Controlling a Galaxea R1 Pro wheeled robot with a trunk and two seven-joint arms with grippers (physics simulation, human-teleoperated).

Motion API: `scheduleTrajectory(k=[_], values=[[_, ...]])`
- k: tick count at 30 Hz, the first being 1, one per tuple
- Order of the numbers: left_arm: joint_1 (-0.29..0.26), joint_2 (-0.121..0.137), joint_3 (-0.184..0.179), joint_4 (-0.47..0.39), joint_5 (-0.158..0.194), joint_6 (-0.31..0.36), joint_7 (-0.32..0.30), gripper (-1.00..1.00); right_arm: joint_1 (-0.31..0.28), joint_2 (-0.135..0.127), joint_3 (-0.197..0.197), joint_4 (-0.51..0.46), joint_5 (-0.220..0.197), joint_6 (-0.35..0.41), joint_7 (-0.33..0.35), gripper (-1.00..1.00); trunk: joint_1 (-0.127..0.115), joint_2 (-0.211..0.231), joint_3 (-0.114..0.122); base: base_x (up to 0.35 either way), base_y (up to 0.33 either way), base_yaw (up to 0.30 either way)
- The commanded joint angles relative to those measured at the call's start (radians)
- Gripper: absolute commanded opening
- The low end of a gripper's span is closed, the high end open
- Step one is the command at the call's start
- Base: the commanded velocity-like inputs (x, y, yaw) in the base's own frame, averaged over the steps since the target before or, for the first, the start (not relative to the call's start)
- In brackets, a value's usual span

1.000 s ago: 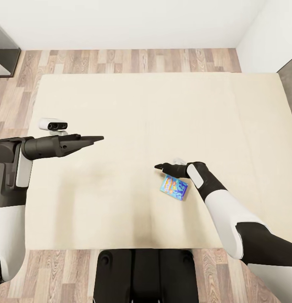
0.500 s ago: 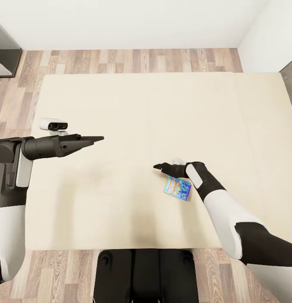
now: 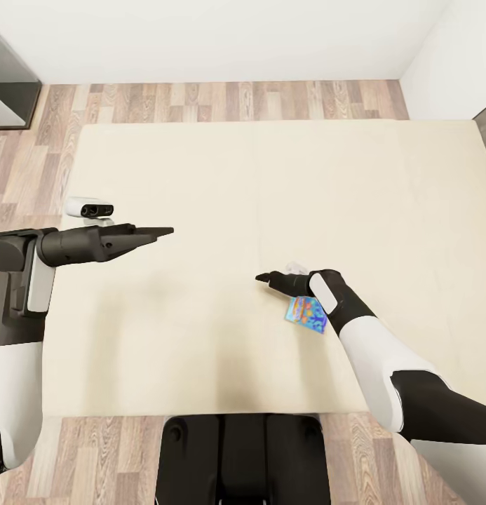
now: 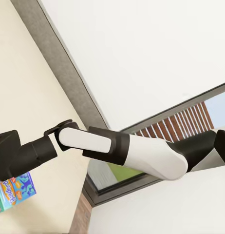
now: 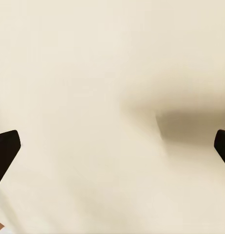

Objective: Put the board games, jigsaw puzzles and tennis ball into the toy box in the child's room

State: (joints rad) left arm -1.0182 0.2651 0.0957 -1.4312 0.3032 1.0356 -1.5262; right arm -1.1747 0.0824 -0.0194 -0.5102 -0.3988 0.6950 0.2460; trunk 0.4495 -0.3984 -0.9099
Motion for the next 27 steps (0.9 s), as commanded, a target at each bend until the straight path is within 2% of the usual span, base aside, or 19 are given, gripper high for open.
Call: scheduleTrajectory(k=[1,27], values=[[0.000,0.000,0.000,0.000,0.000,0.011,-0.003,1.00,0.000,0.000,-0.002,-0.001,0.001,0.004,0.002,1.00,0.001,-0.002,-0.001,-0.030,0.130,0.000],[0.000,0.000,-0.001,0.001,-0.002,0.011,-0.002,1.00,0.000,-0.012,-0.003,-0.002,0.000,0.007,0.004,1.00,0.001,-0.002,-0.001,-0.004,0.016,0.000]])
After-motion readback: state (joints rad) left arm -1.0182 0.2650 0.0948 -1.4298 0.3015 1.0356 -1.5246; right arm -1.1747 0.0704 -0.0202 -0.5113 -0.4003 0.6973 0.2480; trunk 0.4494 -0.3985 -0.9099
